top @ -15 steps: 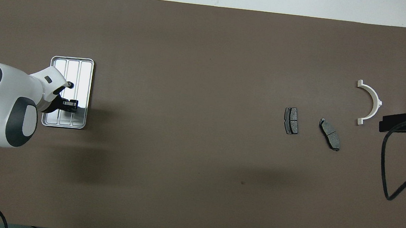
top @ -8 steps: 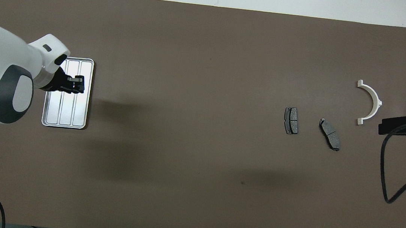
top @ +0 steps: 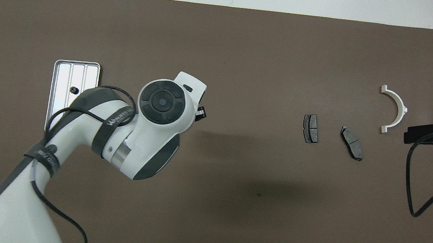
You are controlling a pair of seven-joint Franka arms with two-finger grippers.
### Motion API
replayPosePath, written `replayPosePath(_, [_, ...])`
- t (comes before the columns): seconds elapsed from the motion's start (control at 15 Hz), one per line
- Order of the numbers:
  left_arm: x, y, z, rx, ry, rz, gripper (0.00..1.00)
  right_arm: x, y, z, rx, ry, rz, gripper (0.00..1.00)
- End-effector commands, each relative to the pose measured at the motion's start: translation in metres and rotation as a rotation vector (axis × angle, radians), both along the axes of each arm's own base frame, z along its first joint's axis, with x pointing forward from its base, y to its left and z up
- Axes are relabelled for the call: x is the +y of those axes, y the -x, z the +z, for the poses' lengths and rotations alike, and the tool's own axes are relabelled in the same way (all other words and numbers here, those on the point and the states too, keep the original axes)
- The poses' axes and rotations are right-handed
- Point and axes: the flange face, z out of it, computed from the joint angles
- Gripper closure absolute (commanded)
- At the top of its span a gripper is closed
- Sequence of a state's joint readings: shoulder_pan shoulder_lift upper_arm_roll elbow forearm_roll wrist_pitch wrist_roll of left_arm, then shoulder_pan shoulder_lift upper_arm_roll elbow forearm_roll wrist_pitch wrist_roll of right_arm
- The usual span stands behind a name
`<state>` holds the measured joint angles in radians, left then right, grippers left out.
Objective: Place bearing gear from tray to pile
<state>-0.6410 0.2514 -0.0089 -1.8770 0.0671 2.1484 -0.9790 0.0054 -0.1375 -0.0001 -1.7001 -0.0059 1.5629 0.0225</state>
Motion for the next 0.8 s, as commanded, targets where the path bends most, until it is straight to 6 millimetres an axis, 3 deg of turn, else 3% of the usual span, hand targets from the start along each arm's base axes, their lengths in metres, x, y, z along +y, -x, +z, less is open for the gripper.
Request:
replayPosePath(0.0, [-0.017,-0.004,-0.036,-0.017,-0.015,0.025,1.00,0.000,0.007,0.000,-0.014,-0.026,0.019,0.00])
replayPosePath(0.2, [-0.027,0.000,-0.052,-0.029,0.000,0.035,1.00,0.016,0.006,-0.009,0.004,-0.026,0.046,0.00])
replayPosePath(0.6, [-0.028,0.008,-0.076,-0.036,0.013,0.030,1.00,0.020,0.001,-0.037,0.001,-0.026,0.020,0.00])
replayPosePath(0.73, [-0.026,0.010,-0.080,-0.043,0.021,0.029,1.00,0.038,-0.001,-0.047,-0.015,-0.028,0.006,0.00])
